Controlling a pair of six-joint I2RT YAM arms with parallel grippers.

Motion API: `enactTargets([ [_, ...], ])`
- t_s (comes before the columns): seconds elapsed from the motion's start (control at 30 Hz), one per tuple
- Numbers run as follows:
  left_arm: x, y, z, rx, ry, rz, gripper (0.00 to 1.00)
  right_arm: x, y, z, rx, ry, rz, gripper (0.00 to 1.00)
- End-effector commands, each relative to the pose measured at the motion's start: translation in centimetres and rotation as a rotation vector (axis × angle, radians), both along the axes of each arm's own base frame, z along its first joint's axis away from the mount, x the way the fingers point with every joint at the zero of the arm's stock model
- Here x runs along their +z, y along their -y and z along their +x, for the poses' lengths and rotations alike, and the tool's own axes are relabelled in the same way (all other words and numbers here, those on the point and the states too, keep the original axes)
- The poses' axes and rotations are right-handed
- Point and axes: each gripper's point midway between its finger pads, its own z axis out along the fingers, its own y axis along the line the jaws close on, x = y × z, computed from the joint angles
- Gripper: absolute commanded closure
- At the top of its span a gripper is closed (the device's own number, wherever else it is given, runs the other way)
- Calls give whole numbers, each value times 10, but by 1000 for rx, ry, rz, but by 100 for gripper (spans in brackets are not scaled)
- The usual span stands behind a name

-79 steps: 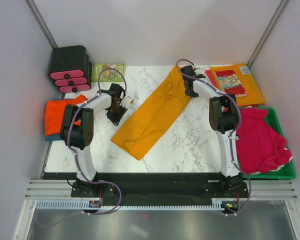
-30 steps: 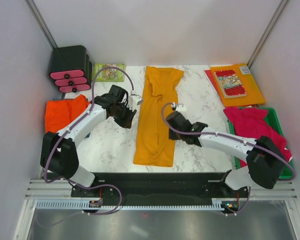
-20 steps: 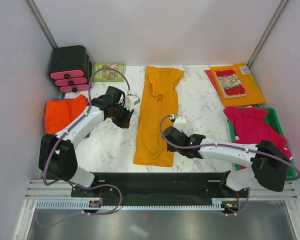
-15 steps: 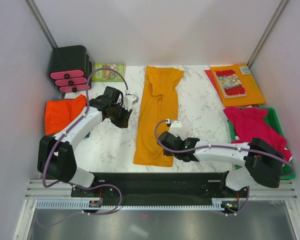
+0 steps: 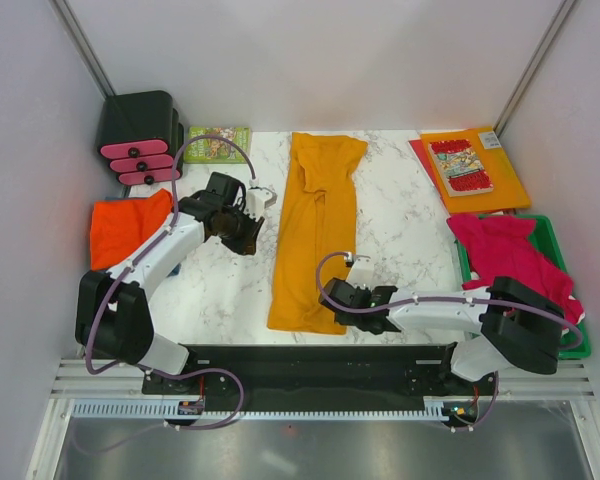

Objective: Fold and stack the t-shirts
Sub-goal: Grab the bottom of the folded rectangular tshirt with both arms

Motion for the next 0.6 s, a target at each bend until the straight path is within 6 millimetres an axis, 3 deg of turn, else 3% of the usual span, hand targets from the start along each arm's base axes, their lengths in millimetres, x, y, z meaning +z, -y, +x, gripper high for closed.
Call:
enactTargets([
  [0.0, 3, 1, 9, 35, 18, -9, 76, -14, 31, -19, -69, -67, -54, 99],
  [0.23, 1, -3, 10, 41, 21, 7, 76, -17, 52, -23, -137, -80, -118, 96],
  [0.4, 0, -4, 12, 46, 20, 11, 76, -10, 41, -15, -100, -45, -127, 92],
  [0.5, 4, -5, 14, 54, 32, 4, 75, 25, 20, 5, -43, 105, -105, 80],
  [0.53, 6, -4, 15, 56, 36, -3, 75, 48, 8, 15, -44, 155, -63, 72],
  [0.57, 10, -6, 16, 62, 46, -6, 75, 62, 10, 25, -42, 216, -89, 67],
])
